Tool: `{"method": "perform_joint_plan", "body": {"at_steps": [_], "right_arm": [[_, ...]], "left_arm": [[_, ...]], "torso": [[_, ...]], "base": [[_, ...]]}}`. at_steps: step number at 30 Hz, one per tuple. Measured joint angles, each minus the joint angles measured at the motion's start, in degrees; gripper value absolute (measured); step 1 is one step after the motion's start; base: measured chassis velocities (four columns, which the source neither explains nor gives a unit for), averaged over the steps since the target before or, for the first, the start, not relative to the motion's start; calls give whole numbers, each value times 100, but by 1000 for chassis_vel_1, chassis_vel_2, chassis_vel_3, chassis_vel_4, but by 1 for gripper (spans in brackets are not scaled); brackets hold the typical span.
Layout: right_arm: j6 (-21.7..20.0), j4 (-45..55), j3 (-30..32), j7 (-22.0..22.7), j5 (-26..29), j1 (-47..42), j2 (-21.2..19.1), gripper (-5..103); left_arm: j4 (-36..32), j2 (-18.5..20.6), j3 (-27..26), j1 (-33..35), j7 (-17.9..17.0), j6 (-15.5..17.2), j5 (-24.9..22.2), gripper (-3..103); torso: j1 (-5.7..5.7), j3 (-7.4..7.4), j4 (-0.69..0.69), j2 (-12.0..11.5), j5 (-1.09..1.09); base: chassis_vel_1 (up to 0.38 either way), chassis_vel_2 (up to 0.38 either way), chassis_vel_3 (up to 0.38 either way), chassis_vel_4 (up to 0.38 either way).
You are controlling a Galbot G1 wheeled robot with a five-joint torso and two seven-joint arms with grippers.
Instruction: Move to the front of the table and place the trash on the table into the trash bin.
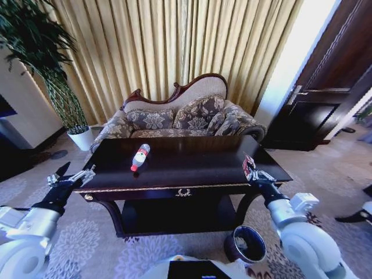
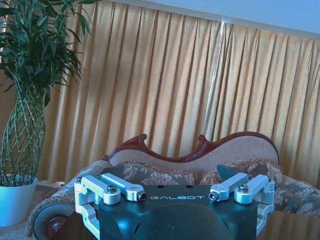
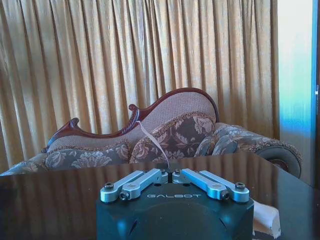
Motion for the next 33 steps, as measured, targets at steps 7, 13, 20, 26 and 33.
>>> {"method": "perform_joint_plan", "body": {"at_steps": [7,13,20,26,33], "right_arm": [[11,-34,-50,-8,-66,-2,66,0],[27,-83,-66,-9,-110,6,97,0],[32,-99,-78,-9,-137,1,129,0],[36,-110,-140,-9,-182,-4,155,0],[85,-243,-186,-9,-236,49,148,0]], "left_arm": [[14,17,0,-2,5,-2,2,100],[41,12,12,-2,17,-6,7,100],[66,13,20,-1,34,-25,11,100],[89,21,15,3,89,-37,14,100],[120,49,-4,15,99,-51,11,100]], "torso": [[0,0,0,0,0],[1,0,-1,0,0],[1,0,-1,0,0],[1,0,0,0,0],[1,0,0,0,0]], "base": [[20,-21,-22,20],[46,-46,-53,34],[61,-73,-56,62],[71,-77,-76,78],[75,-80,-60,72]]}}
